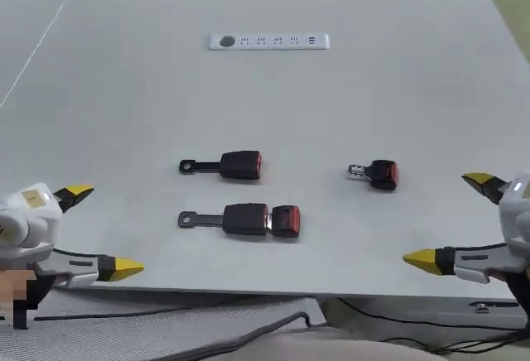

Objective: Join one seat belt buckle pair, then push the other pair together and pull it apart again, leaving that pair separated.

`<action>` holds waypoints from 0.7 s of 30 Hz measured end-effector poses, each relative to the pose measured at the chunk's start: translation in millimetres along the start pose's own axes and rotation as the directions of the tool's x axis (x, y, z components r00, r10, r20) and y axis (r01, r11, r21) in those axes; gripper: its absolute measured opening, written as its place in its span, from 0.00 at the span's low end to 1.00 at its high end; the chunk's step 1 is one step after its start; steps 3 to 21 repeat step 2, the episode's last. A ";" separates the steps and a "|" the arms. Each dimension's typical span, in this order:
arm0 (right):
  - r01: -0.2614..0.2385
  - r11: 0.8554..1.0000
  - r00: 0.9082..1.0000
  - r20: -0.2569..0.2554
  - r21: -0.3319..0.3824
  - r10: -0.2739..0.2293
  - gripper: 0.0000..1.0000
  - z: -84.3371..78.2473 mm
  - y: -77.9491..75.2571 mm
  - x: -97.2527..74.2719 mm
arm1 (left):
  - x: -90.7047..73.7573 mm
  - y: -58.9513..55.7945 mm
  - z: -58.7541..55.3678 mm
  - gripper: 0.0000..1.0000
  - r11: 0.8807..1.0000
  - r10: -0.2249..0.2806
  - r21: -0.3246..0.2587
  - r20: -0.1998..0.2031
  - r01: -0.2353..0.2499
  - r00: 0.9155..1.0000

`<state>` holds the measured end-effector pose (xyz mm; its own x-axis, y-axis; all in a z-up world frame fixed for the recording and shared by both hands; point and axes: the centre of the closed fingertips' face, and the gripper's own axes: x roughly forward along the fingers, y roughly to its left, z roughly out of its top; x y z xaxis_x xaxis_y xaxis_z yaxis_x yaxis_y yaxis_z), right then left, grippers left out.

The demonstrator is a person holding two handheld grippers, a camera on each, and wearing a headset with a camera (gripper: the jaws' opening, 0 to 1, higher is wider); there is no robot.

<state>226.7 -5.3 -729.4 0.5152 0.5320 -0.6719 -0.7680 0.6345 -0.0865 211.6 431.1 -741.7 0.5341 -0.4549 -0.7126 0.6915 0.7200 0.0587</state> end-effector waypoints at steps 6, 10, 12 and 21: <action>0.008 1.000 1.000 0.002 0.015 -0.008 1.00 -2.5 -0.7 -1.1 | -1.2 0.1 3.0 1.00 1.000 0.010 0.003 0.006 -0.010 1.000; 0.008 1.000 1.000 0.002 0.015 -0.008 1.00 -2.5 -0.7 -1.1 | -1.2 0.1 3.0 1.00 1.000 0.010 0.003 0.006 -0.010 1.000; 0.008 1.000 1.000 0.002 0.015 -0.008 1.00 -2.5 -0.7 -1.1 | -1.2 0.1 3.0 1.00 1.000 0.010 0.003 0.006 -0.010 1.000; 0.008 1.000 1.000 0.002 0.015 -0.008 1.00 -2.5 -0.7 -1.1 | -1.2 0.1 3.0 1.00 1.000 0.010 0.003 0.006 -0.010 1.000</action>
